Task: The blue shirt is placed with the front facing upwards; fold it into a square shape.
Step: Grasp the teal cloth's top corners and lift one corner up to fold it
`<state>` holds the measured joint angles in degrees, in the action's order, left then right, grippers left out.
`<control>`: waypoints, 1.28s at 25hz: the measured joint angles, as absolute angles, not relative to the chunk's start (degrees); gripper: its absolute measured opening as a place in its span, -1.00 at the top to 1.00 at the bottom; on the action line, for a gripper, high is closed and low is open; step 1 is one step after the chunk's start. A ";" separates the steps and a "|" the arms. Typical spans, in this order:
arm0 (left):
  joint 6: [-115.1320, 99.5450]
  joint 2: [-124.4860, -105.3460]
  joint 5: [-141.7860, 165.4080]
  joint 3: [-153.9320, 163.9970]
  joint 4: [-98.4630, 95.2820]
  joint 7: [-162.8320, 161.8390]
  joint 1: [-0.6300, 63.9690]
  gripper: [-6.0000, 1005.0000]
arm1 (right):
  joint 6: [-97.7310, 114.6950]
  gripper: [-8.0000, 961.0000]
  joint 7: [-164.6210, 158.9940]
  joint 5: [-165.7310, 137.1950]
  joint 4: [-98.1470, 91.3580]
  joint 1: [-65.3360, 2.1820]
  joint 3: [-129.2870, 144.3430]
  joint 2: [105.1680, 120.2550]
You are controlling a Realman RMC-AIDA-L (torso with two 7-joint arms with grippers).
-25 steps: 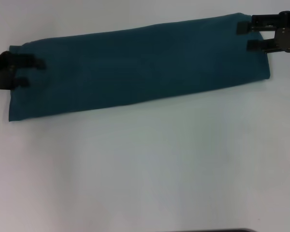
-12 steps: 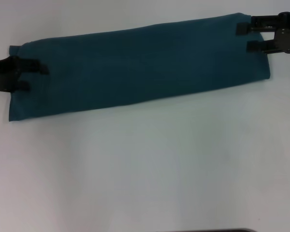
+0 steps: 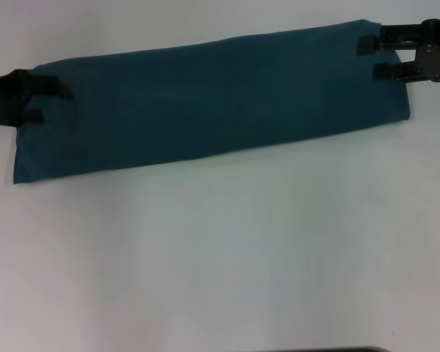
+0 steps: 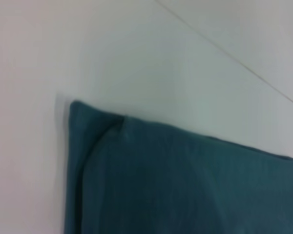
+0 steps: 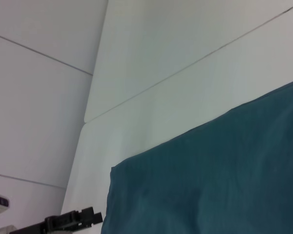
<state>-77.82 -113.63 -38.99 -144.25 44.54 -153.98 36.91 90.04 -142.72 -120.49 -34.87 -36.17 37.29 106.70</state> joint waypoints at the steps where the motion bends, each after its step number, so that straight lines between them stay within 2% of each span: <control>1: -77.57 -113.64 -38.84 -144.14 44.55 -154.10 37.13 -0.58 | 90.13 -0.80 -142.73 -120.47 -34.83 -36.18 37.27 106.70; 18: -72.78 -113.92 -29.99 -142.72 44.20 -156.32 40.00 -0.58 | 90.44 -0.80 -142.79 -120.14 -34.87 -36.21 37.17 106.70; 32: -70.91 -115.01 -29.00 -137.53 43.84 -156.42 40.44 -0.58 | 90.44 -0.80 -143.06 -120.14 -34.84 -36.21 37.11 106.70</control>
